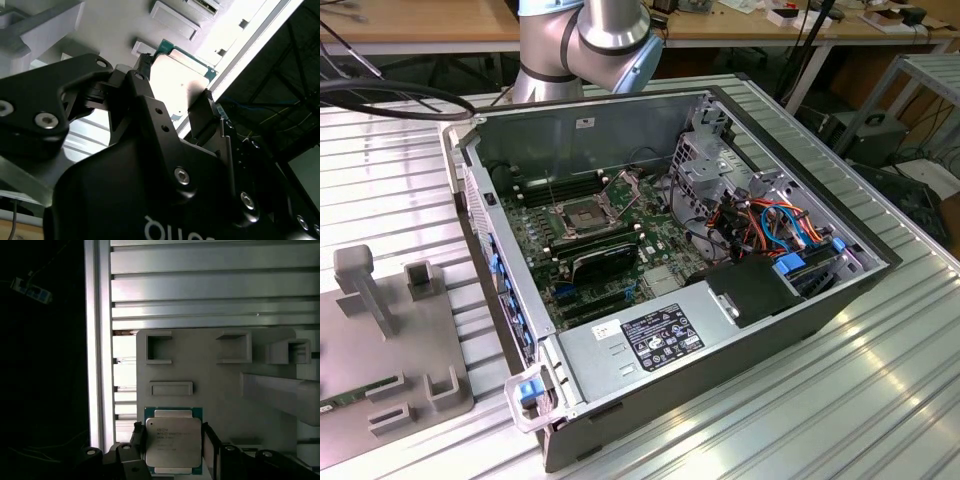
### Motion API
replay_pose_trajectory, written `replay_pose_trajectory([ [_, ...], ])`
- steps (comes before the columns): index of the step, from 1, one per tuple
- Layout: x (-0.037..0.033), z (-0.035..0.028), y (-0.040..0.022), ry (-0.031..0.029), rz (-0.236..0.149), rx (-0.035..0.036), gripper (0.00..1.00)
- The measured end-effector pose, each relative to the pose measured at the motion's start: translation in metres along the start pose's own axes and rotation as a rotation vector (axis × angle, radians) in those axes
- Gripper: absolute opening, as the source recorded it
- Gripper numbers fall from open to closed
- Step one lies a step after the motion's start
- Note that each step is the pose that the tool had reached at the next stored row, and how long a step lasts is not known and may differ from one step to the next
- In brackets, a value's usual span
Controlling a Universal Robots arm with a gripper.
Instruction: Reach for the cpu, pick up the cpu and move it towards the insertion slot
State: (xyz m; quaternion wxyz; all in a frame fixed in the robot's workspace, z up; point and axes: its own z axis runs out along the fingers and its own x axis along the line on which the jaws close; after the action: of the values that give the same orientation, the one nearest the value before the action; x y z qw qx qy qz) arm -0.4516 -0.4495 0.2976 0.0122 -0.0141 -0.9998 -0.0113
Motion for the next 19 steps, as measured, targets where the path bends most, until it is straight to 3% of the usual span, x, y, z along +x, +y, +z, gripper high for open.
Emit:
replay_pose_trajectory([
  [6, 0.0001, -0.0047, 0.0001, 0.0001, 0.0, 0.0001, 0.55],
  [8, 0.0003, -0.0121, 0.0003, 0.0001, 0.0, 0.0006, 0.55],
  [18, 0.0008, -0.0325, 0.0007, 0.0, 0.0, 0.0016, 0.55],
  [19, 0.0009, -0.0367, 0.0009, 0.0, 0.0, 0.0016, 0.55],
])
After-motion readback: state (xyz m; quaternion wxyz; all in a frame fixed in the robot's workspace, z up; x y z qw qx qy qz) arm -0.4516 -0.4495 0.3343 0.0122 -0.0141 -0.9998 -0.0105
